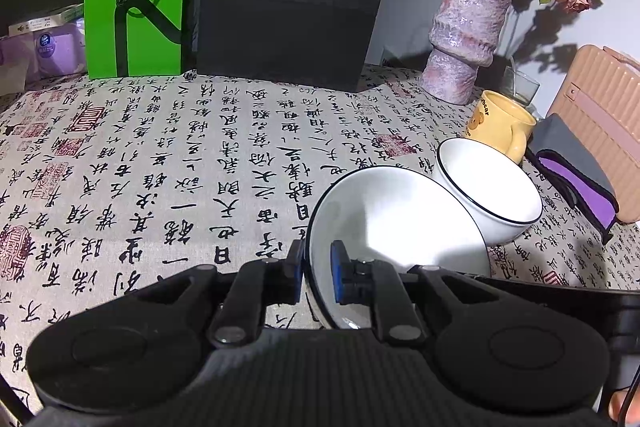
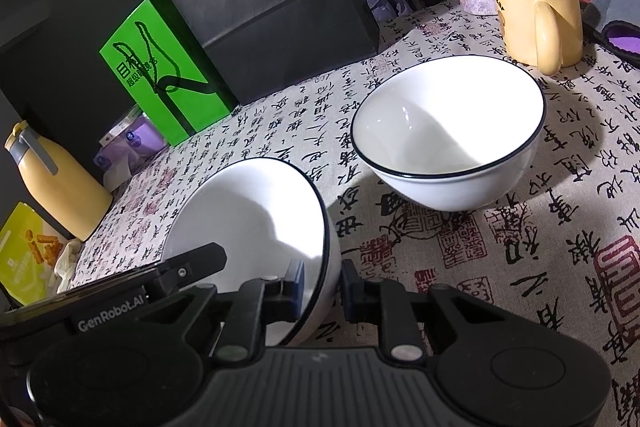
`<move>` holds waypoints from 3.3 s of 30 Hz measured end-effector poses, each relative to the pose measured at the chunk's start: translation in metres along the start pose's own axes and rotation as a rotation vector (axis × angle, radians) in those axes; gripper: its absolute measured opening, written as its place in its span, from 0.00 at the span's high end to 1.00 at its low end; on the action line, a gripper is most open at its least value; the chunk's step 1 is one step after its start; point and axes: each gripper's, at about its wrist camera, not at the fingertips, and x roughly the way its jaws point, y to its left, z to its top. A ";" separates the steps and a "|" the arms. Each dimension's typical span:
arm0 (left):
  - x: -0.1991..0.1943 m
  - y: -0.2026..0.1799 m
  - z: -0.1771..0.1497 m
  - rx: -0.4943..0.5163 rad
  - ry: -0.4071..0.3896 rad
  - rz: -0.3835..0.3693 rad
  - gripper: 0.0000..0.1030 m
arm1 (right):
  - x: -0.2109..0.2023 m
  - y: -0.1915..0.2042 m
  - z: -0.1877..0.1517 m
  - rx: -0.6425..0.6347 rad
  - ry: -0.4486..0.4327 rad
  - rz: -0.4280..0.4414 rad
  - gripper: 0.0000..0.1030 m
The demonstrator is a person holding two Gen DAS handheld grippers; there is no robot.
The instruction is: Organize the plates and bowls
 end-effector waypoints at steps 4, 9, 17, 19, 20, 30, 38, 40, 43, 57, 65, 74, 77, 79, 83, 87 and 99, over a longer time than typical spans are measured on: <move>0.000 0.000 0.000 0.002 0.002 0.003 0.86 | 0.000 0.000 0.000 0.000 0.001 -0.001 0.82; 0.001 -0.001 -0.001 0.003 0.003 0.006 0.86 | 0.000 0.001 -0.001 -0.003 0.002 -0.004 0.82; 0.006 -0.002 0.001 0.001 0.030 0.006 0.86 | 0.005 0.003 0.003 -0.016 0.016 -0.030 0.83; 0.007 -0.001 0.002 -0.008 0.038 0.005 0.86 | 0.007 0.005 0.003 -0.024 0.020 -0.043 0.83; 0.007 0.000 0.002 -0.013 0.042 0.003 0.86 | 0.007 0.006 0.004 -0.027 0.021 -0.048 0.83; 0.007 -0.004 0.003 0.003 0.055 0.038 0.86 | 0.010 0.018 0.005 -0.051 0.023 -0.116 0.86; 0.006 -0.004 0.002 -0.015 0.063 0.068 0.86 | 0.008 0.022 0.006 -0.021 0.037 -0.131 0.87; 0.003 -0.004 0.002 -0.019 0.060 0.074 0.86 | 0.008 0.023 0.006 -0.020 0.037 -0.132 0.87; -0.001 -0.004 0.003 -0.019 0.053 0.078 0.86 | 0.006 0.026 0.006 -0.025 0.032 -0.133 0.87; -0.020 -0.008 0.004 -0.023 0.013 0.084 0.86 | -0.013 0.038 0.006 -0.045 -0.012 -0.131 0.87; -0.037 -0.010 0.004 -0.023 -0.024 0.102 0.86 | -0.026 0.051 0.002 -0.083 -0.048 -0.139 0.87; -0.054 -0.014 0.003 -0.024 -0.059 0.119 0.86 | -0.040 0.063 -0.001 -0.105 -0.083 -0.138 0.87; -0.058 -0.013 0.003 -0.026 -0.062 0.118 0.86 | -0.043 0.065 -0.003 -0.108 -0.087 -0.138 0.87; -0.060 -0.013 0.002 -0.028 -0.064 0.119 0.86 | -0.044 0.066 -0.003 -0.109 -0.088 -0.137 0.87; -0.066 -0.013 0.001 -0.031 -0.070 0.121 0.86 | -0.047 0.069 -0.004 -0.113 -0.091 -0.134 0.87; -0.073 -0.011 0.000 -0.034 -0.079 0.123 0.86 | -0.052 0.074 -0.006 -0.119 -0.097 -0.131 0.87; -0.094 -0.004 -0.004 -0.050 -0.097 0.133 0.86 | -0.064 0.091 -0.013 -0.143 -0.105 -0.121 0.87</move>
